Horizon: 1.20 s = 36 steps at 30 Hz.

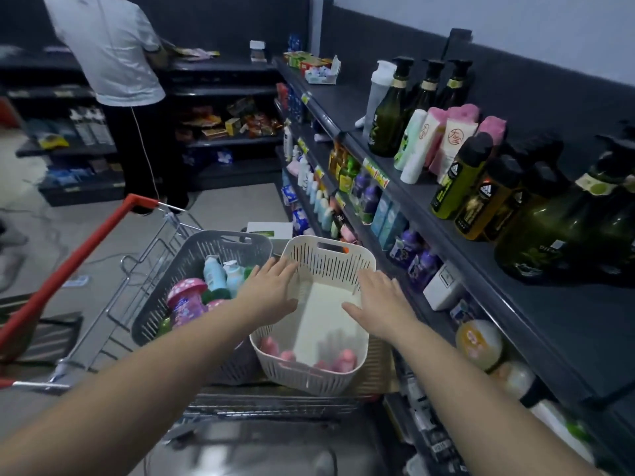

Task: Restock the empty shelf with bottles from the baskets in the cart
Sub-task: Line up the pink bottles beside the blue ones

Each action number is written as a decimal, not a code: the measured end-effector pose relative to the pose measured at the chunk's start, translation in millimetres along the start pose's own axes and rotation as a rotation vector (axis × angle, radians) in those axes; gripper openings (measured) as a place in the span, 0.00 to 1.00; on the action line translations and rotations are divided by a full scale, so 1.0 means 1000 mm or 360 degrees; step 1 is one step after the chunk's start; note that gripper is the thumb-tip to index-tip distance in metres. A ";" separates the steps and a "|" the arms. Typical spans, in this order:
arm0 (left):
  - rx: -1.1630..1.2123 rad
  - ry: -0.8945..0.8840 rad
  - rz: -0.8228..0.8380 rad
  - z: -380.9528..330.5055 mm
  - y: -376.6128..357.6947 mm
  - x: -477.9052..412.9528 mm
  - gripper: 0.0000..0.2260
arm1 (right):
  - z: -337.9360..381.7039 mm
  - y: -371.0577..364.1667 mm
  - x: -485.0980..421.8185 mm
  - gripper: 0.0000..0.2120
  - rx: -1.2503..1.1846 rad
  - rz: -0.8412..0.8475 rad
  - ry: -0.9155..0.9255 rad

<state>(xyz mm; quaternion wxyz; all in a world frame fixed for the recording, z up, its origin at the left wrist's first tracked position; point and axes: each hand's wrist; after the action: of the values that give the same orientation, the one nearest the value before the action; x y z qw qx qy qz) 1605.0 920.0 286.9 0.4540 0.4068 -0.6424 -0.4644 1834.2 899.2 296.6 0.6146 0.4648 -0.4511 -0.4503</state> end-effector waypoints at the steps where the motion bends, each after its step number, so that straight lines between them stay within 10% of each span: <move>1: -0.0001 -0.0001 0.0015 0.001 -0.005 -0.006 0.36 | -0.002 -0.007 -0.007 0.31 0.0020 0.0021 0.0041; 16: -0.0287 0.0038 0.0621 0.018 -0.108 -0.057 0.38 | 0.004 -0.117 -0.072 0.28 -0.0012 0.0643 0.0420; 21: -0.0302 0.0049 0.0739 0.023 -0.138 -0.071 0.21 | 0.016 -0.157 -0.074 0.30 -0.0044 0.0854 0.0438; 36: -0.0464 -0.0052 0.1076 0.033 -0.190 -0.089 0.17 | 0.060 -0.218 -0.078 0.23 -0.0441 0.1141 -0.0033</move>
<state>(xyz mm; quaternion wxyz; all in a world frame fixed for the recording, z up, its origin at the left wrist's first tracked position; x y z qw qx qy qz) 1614.8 966.2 80.1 0.6248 0.0951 -0.6747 -0.3812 1731.7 930.1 82.8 0.7855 0.1855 -0.5259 -0.2682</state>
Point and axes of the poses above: each hand's wrist, its own x-axis away from the middle knuckle, its own y-axis out of the back of the hand, z = x × y, and after that the axes turned 1 degree about z, right-handed
